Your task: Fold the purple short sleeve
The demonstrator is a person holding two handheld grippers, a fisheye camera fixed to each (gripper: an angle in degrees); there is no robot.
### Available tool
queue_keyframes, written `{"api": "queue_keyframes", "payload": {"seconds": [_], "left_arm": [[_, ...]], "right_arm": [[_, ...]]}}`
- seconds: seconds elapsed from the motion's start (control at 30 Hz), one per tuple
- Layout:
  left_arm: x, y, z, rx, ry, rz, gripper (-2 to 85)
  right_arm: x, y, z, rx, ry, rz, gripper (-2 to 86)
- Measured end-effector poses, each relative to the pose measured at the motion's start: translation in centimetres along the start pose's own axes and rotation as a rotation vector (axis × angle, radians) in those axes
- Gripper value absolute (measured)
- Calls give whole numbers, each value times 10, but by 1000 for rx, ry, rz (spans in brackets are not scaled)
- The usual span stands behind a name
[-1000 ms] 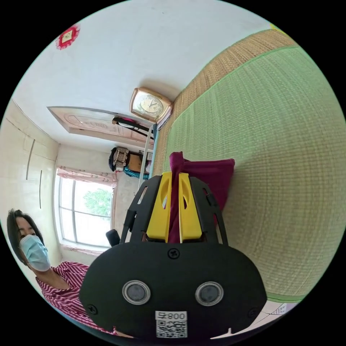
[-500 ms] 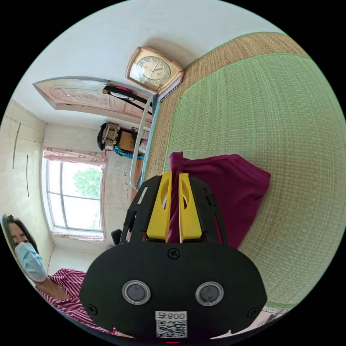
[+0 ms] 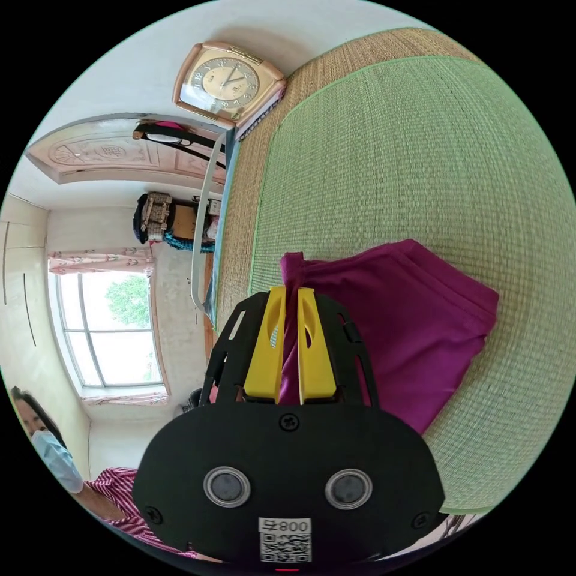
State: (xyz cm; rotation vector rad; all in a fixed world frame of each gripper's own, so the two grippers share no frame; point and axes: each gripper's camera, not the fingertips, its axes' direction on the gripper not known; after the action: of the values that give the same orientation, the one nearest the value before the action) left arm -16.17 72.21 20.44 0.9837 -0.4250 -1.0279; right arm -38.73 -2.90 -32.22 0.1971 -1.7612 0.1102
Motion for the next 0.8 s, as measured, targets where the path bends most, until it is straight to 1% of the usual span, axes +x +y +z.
{"api": "queue_keyframes", "payload": {"seconds": [0.4,0.63,0.8], "left_arm": [[-46,-23,45,-8,29,-69,8],[-50,-32,60,-4,37,-63,8],[-41,-31,60,9,12,-35,5]], "right_arm": [[-4,-21,38,-49,-19,-14,34],[-12,-19,22,-23,-95,-76,23],[-8,-14,13,-32,-66,-99,9]]}}
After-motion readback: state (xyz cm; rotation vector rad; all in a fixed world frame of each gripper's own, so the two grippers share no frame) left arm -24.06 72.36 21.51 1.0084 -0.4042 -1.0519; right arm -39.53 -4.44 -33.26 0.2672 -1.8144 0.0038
